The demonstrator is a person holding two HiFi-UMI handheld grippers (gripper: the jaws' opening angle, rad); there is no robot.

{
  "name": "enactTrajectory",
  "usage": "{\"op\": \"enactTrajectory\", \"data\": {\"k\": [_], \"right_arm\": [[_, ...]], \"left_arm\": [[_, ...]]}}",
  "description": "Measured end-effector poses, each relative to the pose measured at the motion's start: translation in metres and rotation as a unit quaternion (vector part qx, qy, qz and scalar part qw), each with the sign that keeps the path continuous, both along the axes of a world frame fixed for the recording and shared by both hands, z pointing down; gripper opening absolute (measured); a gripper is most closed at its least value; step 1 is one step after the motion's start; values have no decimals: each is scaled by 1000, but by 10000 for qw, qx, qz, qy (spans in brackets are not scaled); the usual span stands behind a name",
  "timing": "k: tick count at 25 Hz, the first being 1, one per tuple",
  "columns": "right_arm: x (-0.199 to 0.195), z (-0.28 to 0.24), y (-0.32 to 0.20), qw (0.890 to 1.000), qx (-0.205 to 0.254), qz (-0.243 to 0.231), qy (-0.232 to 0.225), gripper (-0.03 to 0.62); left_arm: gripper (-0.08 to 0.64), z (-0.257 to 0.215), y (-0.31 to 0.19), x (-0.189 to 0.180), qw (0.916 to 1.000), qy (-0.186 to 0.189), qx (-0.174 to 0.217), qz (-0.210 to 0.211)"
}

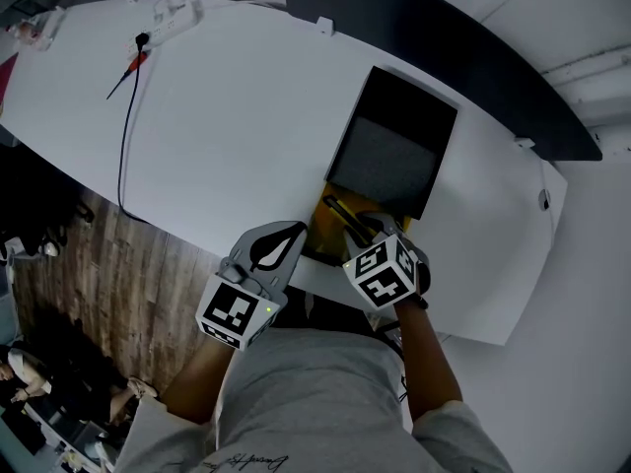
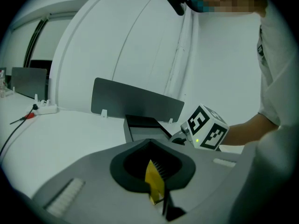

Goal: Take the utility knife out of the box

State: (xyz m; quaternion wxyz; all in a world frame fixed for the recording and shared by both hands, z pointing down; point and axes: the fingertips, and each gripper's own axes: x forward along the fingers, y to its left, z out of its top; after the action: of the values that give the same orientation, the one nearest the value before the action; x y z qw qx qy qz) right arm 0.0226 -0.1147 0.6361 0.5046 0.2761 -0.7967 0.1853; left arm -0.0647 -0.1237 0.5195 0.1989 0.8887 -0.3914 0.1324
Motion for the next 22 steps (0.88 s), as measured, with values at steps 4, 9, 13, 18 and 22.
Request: {"op": "enactTrajectory", "data": {"k": [4, 9, 13, 18, 22], "right_arm": [[0, -16, -2, 9995, 118, 120, -276, 130], [6, -41, -3, 9974, 289, 292, -598, 130], [12, -67, -5, 9942, 500, 434, -850, 130], [20, -99, -3, 9898, 708, 605, -1082, 130], [33, -118, 0, 9851, 901, 752, -1259, 130]], "left_arm": [[2, -7, 2, 2, 10000, -15, 39, 31], [2, -15, 5, 7, 9999, -65, 69, 113], [2, -29, 3, 12, 9997, -24, 228, 107], [2, -46, 3, 17, 9993, 11, 366, 125], [2, -61, 2, 26, 9987, 99, 493, 118]]}}
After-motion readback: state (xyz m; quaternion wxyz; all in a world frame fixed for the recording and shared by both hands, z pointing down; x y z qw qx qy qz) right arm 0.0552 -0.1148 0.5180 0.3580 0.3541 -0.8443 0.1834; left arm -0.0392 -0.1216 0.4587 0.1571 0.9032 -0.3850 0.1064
